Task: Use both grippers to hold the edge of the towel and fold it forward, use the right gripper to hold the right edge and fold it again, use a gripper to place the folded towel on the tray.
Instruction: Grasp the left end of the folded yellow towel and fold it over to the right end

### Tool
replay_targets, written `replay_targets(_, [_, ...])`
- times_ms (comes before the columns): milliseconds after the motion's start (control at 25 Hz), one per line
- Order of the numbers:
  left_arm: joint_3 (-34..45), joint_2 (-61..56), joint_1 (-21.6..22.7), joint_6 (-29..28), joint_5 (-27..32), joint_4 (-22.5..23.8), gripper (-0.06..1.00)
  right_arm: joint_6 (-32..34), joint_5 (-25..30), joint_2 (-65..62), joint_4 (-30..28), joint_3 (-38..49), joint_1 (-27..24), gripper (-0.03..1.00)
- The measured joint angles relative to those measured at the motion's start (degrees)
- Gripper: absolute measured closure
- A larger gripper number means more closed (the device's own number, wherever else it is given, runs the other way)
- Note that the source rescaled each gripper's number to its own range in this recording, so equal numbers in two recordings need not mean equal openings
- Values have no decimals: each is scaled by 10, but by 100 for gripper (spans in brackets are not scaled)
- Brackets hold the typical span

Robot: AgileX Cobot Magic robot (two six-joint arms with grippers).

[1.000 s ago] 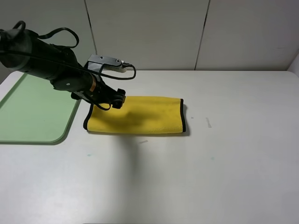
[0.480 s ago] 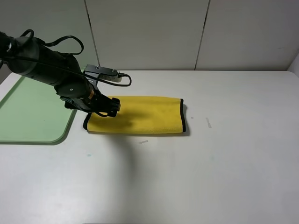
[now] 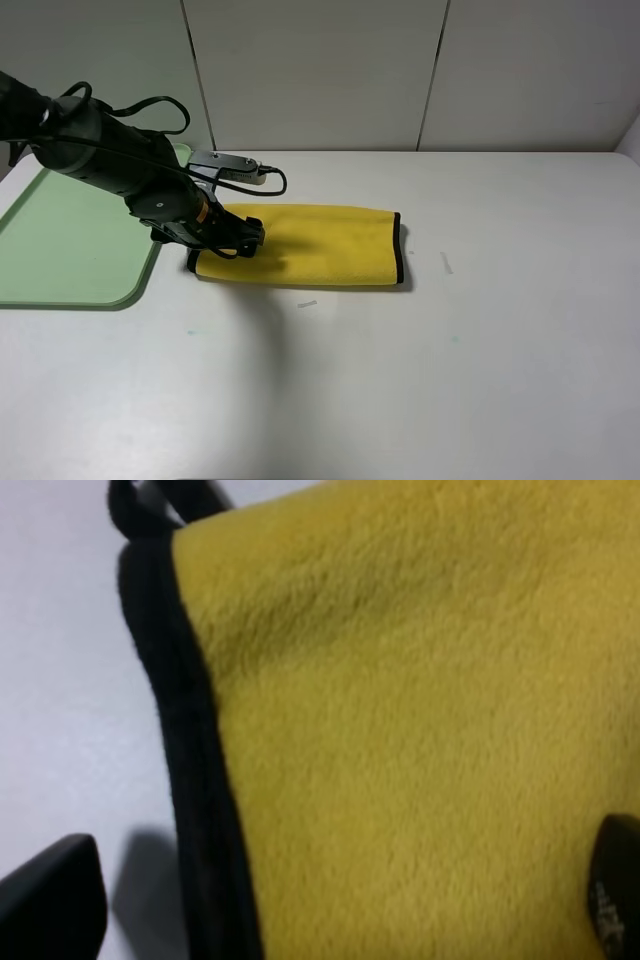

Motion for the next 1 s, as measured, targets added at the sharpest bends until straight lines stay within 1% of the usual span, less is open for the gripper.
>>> replay_targets(40, [0,1,0,0,-5,0,2,0,0,0,0,0,0,-3])
replay_targets(120, [0,3,0,0,-14,-1,10,0,0,0,0,0,0,-3])
replay_targets(240, [0,5,-1,0,-27,-3,33,0,0,0,0,0,0,-3])
replay_targets(360, [0,8,-2,0,-43,-3,62,0,0,0,0,0,0,-3])
replay_targets(480, [0,8,-2,0,-50,-3,83,0,0,0,0,0,0,-3])
replay_targets(520, [0,8,-2,-3,-50,-3,87,0,0,0,0,0,0,-3])
replay_targets(720, [0,8,-2,-10,-50,-3,88,0,0,0,0,0,0,-3])
replay_targets(800, [-1,4,-2,-8,-38,-3,88,0,0,0,0,0,0,-3])
replay_targets(920, [-8,-10,-2,12,33,-2,88,0,0,0,0,0,0,-3])
replay_targets(1000, [-15,-25,-2,31,99,-2,88,0,0,0,0,0,0,-3])
